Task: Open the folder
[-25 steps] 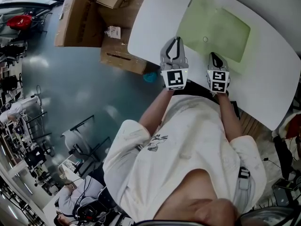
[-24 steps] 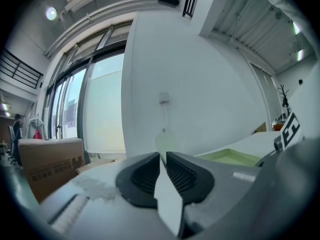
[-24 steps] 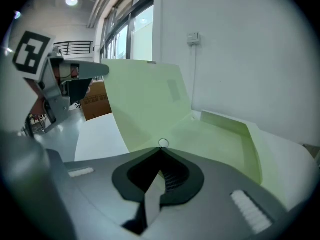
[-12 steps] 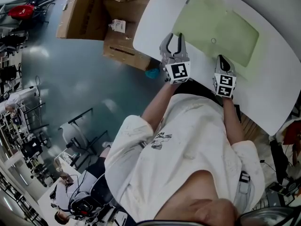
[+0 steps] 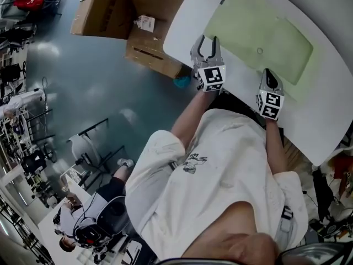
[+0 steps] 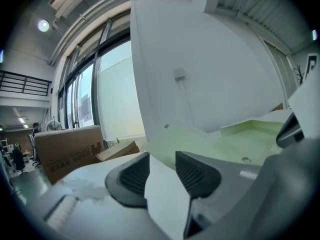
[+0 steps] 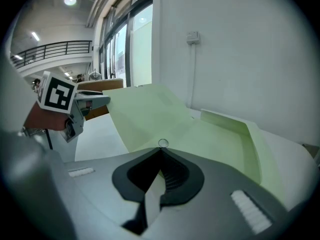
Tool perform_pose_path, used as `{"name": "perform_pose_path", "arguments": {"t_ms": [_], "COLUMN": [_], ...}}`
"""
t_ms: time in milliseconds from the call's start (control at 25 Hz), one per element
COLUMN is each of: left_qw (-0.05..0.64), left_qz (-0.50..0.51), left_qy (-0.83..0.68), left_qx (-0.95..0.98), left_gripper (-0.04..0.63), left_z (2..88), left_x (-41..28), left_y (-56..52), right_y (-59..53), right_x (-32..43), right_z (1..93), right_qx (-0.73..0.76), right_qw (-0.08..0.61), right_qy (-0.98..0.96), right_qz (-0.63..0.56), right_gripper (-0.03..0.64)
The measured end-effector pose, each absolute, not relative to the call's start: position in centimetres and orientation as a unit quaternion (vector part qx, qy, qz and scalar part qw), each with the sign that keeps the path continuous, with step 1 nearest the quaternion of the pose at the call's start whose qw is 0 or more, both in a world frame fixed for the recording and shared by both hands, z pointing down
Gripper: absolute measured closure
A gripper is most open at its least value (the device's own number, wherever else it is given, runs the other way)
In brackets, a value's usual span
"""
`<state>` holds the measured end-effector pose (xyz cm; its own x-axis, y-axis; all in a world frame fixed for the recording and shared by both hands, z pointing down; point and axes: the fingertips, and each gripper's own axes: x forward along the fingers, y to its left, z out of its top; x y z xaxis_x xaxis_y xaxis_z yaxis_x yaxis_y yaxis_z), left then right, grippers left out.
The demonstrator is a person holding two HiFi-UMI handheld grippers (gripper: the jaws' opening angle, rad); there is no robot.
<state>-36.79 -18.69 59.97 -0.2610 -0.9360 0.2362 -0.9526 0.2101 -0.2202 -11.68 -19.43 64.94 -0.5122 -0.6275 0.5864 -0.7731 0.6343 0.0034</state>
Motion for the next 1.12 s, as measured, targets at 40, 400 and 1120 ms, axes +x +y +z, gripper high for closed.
{"name": "perform_pose_path", "arguments": {"t_ms": [40,400,1120], "left_qw": [0.028,0.068,0.048], "left_qz": [0.164,0.174,0.342], "left_qy": [-0.778,-0.789,-0.683], "left_qx": [0.606,0.585,0.644], "left_gripper": [0.443,0.404,0.376], "left_z": [60.2,63.3,69.5], "left_x": [-36.9,-38.6,-35.8], "left_y": [-18.7,-18.7,-20.6], "right_y": [-19.4,-19.3,-19.3], "right_x": [-11.6,-11.4,-11.7], "right_z": [64.9,64.8,65.3], "right_qx": [0.407,0.405,0.400], "right_qw": [0.280,0.281,0.284], "right_qy": [-0.859,-0.860,-0.862], "right_qz": [0.130,0.130,0.128], "right_gripper": [0.615,0.615,0.615]}}
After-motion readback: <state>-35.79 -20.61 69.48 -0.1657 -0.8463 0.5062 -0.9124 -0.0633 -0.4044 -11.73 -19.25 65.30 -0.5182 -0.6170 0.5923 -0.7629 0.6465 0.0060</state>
